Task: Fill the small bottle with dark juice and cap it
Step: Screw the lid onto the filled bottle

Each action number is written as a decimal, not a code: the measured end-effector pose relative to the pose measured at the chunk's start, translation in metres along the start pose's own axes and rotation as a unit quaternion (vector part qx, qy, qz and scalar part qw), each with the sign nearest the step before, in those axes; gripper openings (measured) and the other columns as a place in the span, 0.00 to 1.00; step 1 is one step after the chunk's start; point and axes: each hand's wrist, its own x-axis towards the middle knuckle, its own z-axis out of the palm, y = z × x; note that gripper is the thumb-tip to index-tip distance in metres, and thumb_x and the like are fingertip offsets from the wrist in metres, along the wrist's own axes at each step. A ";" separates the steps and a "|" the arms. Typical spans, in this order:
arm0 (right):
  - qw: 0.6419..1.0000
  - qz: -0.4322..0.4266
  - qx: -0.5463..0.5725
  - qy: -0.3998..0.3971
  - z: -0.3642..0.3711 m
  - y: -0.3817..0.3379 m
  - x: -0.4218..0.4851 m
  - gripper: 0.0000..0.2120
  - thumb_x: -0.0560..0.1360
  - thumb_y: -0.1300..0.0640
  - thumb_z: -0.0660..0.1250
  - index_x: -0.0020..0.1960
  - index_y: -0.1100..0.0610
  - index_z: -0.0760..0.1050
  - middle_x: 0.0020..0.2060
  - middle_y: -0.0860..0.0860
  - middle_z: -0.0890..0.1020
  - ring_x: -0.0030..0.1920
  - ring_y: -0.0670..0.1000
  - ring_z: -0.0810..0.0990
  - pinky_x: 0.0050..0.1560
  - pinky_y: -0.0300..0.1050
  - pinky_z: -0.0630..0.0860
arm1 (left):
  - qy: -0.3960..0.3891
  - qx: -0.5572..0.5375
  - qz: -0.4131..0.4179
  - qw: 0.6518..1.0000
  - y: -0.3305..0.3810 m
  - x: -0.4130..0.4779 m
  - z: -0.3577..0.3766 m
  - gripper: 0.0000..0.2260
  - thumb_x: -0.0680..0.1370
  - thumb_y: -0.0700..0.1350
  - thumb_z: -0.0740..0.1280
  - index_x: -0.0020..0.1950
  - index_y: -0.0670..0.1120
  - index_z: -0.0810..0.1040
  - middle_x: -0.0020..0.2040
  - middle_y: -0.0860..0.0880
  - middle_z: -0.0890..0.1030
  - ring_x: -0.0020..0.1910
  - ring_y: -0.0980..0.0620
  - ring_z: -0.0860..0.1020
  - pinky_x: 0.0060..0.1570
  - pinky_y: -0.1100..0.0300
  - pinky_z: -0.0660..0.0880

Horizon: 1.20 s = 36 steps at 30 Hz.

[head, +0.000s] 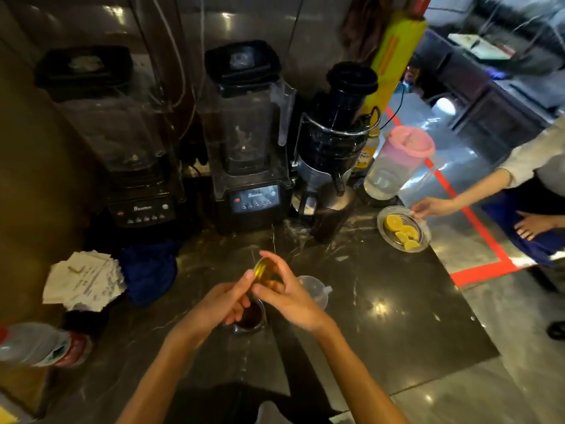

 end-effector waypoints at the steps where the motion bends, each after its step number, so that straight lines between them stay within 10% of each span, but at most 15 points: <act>1: 0.999 0.013 0.025 0.024 0.000 0.002 -0.001 0.30 0.73 0.53 0.75 0.70 0.37 0.67 0.65 0.56 0.74 0.63 0.56 0.78 0.61 0.55 0.77 | 0.043 0.013 0.011 0.999 -0.006 -0.002 0.001 0.30 0.75 0.72 0.57 0.49 0.47 0.82 0.33 0.55 0.79 0.29 0.61 0.75 0.36 0.64 0.72; 4: 0.996 0.054 0.026 0.065 -0.006 0.007 -0.006 0.29 0.73 0.57 0.72 0.67 0.34 0.69 0.69 0.57 0.66 0.64 0.57 0.77 0.60 0.57 0.77 | 0.163 0.033 0.085 0.982 -0.031 -0.011 -0.004 0.08 0.80 0.55 0.66 0.59 0.58 0.77 0.49 0.54 0.79 0.46 0.56 0.79 0.48 0.54 0.78; 8: 0.940 0.016 -0.337 -0.058 -0.007 -0.006 -0.011 0.37 0.71 0.51 0.72 0.74 0.34 0.59 0.69 0.45 0.64 0.68 0.49 0.67 0.67 0.51 0.71 | 0.103 0.215 0.072 0.968 -0.070 -0.007 -0.011 0.31 0.76 0.45 0.73 0.76 0.53 0.63 0.69 0.51 0.67 0.70 0.49 0.68 0.69 0.44 0.70; 14: 0.765 -0.029 -0.627 -0.144 0.030 -0.007 0.003 0.38 0.71 0.55 0.74 0.76 0.48 0.60 0.68 0.50 0.66 0.65 0.54 0.68 0.61 0.51 0.71 | -0.020 0.141 0.077 0.987 -0.094 0.005 0.010 0.44 0.70 0.51 0.79 0.78 0.54 0.57 0.72 0.51 0.64 0.73 0.50 0.65 0.75 0.47 0.63; 24: 0.705 -0.049 -0.694 -0.137 0.047 0.008 0.007 0.37 0.70 0.57 0.77 0.74 0.52 0.63 0.67 0.55 0.68 0.64 0.58 0.71 0.64 0.56 0.72 | 0.019 0.098 0.130 0.986 -0.114 0.023 0.014 0.35 0.68 0.52 0.80 0.70 0.55 0.67 0.67 0.58 0.74 0.66 0.65 0.72 0.70 0.61 0.69; 36: 0.659 -0.104 -0.676 -0.314 0.027 -0.021 0.027 0.32 0.67 0.69 0.75 0.69 0.54 0.72 0.66 0.52 0.73 0.62 0.56 0.71 0.63 0.58 0.71 | -0.011 0.092 0.075 0.993 -0.131 0.049 -0.001 0.41 0.63 0.52 0.83 0.70 0.58 0.66 0.66 0.51 0.75 0.67 0.53 0.73 0.73 0.49 0.67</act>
